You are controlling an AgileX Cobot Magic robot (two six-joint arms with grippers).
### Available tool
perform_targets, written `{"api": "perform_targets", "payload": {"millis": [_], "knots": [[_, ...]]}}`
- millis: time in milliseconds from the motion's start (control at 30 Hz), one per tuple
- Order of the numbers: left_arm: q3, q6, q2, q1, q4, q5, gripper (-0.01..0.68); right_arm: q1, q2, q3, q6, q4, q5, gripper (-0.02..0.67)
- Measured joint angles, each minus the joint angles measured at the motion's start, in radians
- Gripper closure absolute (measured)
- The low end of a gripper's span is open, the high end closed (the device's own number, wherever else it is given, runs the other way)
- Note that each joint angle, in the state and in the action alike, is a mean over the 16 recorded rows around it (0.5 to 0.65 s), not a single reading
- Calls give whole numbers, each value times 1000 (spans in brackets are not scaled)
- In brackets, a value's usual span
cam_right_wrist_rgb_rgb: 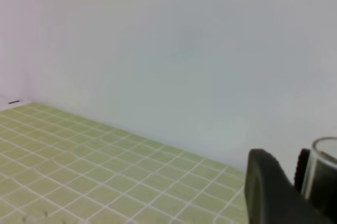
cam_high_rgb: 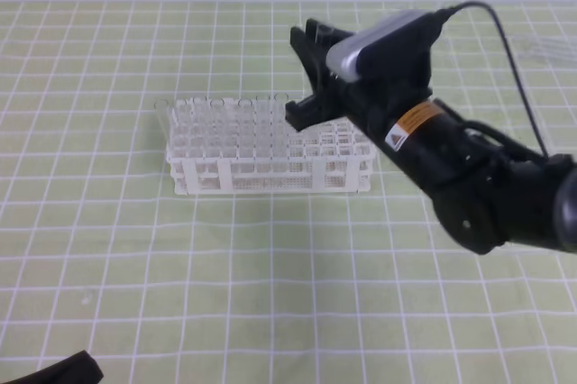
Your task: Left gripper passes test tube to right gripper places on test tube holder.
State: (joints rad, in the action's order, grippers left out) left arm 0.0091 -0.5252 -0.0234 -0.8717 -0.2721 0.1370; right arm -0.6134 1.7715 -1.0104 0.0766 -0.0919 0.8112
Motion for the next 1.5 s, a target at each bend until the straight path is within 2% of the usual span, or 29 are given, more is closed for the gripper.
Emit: {"api": "perform_targets", "payload": {"millis": [300,1500], "knots": [[-1,0,0,0,0,1,675,-1,87,-36,17,3,51,562],[1,0,-1,0,0,-2,675,-2,148,-106,52,-30,-25,562]]}}
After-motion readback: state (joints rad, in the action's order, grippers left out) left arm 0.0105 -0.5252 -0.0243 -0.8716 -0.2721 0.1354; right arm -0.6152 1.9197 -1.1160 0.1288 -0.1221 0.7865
